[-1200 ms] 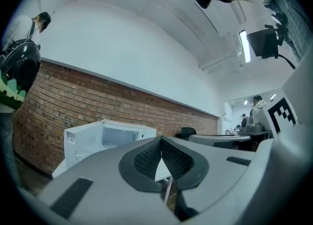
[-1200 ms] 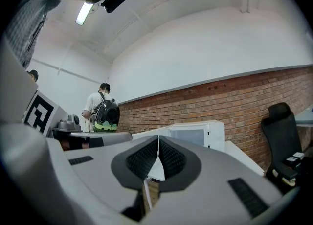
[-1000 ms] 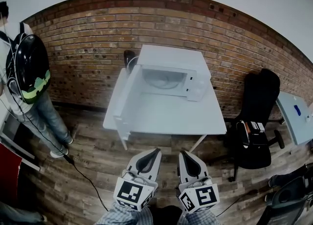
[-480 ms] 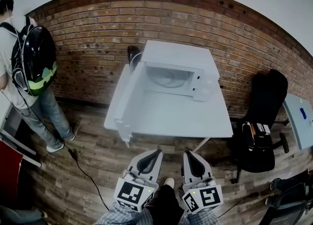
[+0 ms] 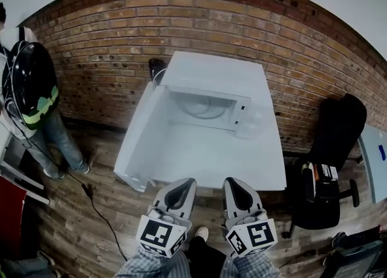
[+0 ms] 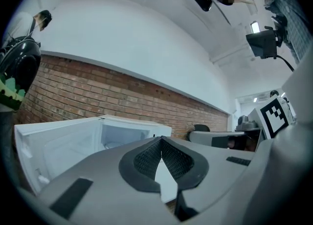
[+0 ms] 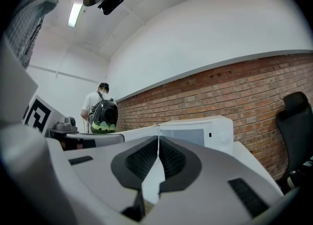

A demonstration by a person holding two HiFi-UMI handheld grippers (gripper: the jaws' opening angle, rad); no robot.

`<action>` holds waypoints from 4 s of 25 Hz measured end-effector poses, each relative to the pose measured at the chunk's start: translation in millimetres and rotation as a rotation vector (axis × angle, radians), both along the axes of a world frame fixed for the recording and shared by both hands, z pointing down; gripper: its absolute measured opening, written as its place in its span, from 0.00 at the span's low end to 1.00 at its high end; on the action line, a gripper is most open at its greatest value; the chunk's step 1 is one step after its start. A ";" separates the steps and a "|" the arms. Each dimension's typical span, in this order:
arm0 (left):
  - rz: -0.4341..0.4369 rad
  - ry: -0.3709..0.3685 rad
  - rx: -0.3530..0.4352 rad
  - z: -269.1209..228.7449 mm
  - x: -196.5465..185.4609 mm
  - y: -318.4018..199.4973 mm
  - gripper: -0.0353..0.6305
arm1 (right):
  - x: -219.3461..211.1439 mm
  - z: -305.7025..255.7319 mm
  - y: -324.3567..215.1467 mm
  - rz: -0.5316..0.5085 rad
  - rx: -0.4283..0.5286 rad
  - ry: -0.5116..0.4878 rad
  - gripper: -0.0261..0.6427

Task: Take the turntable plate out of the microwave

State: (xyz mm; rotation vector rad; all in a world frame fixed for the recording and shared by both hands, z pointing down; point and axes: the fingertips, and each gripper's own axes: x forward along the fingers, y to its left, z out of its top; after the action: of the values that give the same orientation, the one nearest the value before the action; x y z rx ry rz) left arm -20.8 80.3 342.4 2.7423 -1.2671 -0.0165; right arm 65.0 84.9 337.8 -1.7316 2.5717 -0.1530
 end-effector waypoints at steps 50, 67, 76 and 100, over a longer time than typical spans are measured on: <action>0.005 0.280 -0.580 150.0 42.7 -333.5 0.07 | 1.8 85.3 -307.6 -0.085 -0.229 0.087 0.07; -0.258 0.468 -0.718 189.1 19.8 -376.6 0.26 | 19.3 96.4 -315.3 -0.180 -0.261 0.090 0.07; -0.280 0.455 -0.812 202.3 26.9 -389.8 0.26 | 26.0 95.6 -318.8 -0.181 -0.258 0.081 0.07; -0.324 0.666 -0.979 213.8 12.9 -398.5 0.10 | -5.8 169.9 -341.2 -0.267 -0.278 0.666 0.07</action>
State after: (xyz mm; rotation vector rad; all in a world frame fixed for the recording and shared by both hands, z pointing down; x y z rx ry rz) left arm -7.9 -318.2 556.2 1.5039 -1.0768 -0.2425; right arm 59.2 -256.3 507.7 -1.7340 3.4050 0.0843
